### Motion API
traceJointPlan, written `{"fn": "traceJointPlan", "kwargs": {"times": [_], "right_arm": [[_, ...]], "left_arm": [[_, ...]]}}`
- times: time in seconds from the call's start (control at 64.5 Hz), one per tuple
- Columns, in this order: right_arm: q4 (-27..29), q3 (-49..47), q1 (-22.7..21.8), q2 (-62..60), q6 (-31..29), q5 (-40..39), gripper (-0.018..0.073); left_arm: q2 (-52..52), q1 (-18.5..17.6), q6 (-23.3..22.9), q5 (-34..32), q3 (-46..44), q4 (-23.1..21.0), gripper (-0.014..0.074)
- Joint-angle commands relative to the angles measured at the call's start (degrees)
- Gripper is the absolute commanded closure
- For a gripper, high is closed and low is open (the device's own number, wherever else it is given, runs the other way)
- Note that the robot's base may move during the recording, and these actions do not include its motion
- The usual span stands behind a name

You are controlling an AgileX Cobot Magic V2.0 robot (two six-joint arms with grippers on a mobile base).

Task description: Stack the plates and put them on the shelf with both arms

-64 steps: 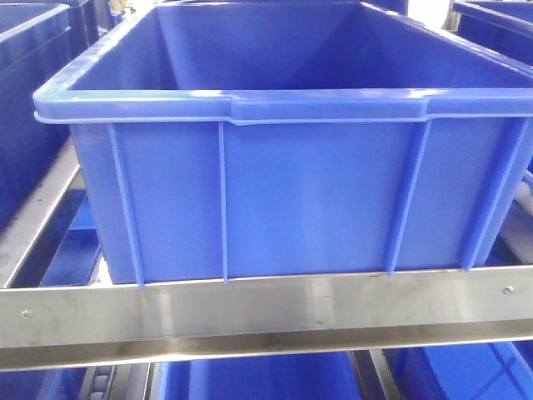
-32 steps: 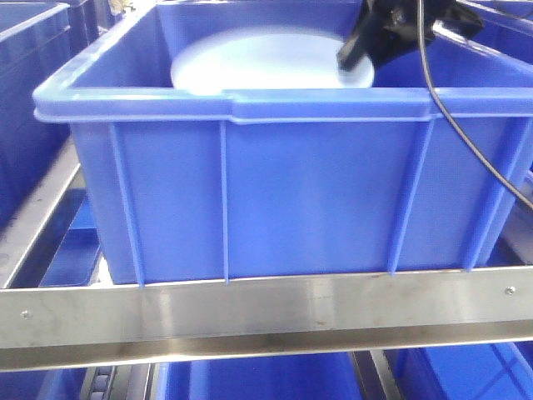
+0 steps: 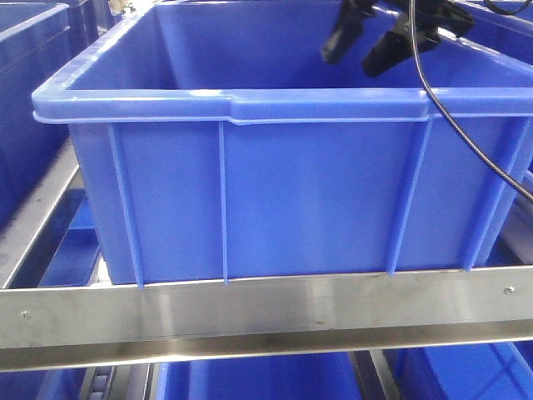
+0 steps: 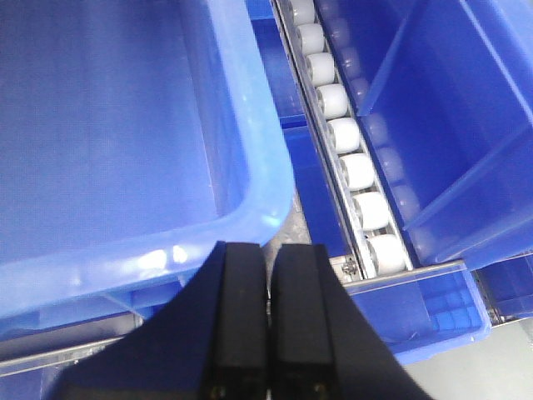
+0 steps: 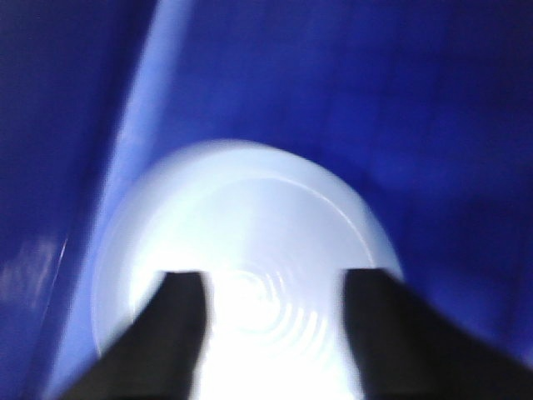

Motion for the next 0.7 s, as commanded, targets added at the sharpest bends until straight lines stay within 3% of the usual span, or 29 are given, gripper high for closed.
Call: {"fn": "traceJointPlan", "kwargs": {"times": [0.0, 0.124, 0.248, 0.512, 0.683], "right_arm": [[1.02, -3.02, -0.29, -2.45, 0.21, 0.01, -0.0047], [0.74, -3.77, -0.29, -4.49, -1.54, 0.47, -0.0008], [-0.76, -3.77, -0.29, -8.55, -2.92, 0.99, 0.0108], [-4.00, 5.36, -0.29, -22.57, -2.94, -4.85, 0.0512], [-4.18, 19.21, -0.29, -34.67, -3.48, -13.22, 0.0503]], "left_arm": [[0.03, 0.13, -0.33, -3.95, -1.58, -0.82, 0.0511], [0.03, 0.13, -0.33, -3.95, -1.58, -0.82, 0.0511], [0.03, 0.13, -0.33, -3.95, -1.58, -0.82, 0.0511], [0.03, 0.13, -0.33, -3.95, -1.58, -0.82, 0.0511], [0.03, 0.13, -0.33, -3.95, -1.58, -0.82, 0.0511]]}}
